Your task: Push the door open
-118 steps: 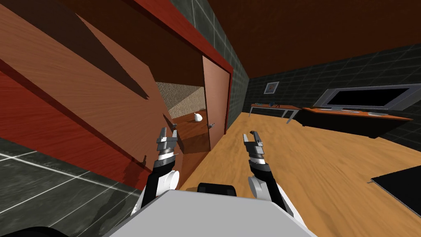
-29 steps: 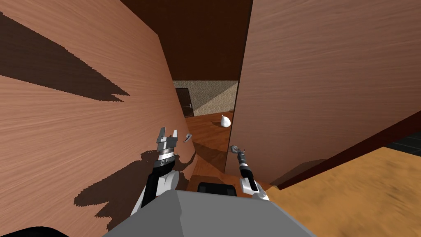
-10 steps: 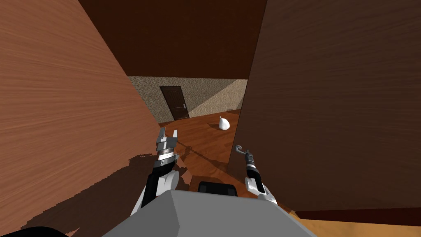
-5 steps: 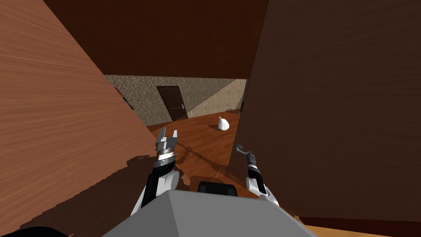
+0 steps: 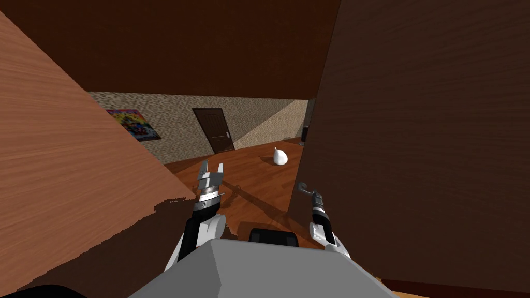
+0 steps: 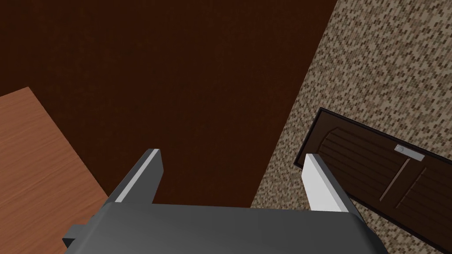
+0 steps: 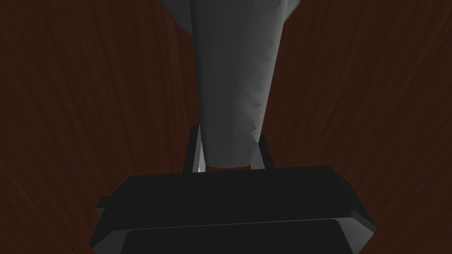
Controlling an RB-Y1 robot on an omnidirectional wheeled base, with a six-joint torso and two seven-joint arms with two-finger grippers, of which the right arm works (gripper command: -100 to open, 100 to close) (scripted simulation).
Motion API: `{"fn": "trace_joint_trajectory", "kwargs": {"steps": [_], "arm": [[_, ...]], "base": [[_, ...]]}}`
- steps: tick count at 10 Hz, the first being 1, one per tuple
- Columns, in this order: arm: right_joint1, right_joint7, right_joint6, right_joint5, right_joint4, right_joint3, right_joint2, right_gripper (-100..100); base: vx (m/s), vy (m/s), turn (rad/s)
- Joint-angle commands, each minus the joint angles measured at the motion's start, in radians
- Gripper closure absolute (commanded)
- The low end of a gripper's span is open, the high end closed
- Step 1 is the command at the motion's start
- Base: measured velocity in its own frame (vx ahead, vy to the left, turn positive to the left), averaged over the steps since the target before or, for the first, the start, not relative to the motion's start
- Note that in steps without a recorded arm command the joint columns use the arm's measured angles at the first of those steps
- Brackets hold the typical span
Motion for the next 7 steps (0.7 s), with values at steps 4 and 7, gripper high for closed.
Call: {"fn": "trace_joint_trajectory", "kwargs": {"steps": [4, 7], "arm": [[-0.013, 0.022, -0.015, -0.028, 0.004, -0.059, 0.007, 100], [-0.013, 0.036, -0.016, -0.042, 0.002, -0.086, 0.041, 100]], "base": [[0.177, 0.034, -0.081], [0.186, 0.062, -0.082]]}}
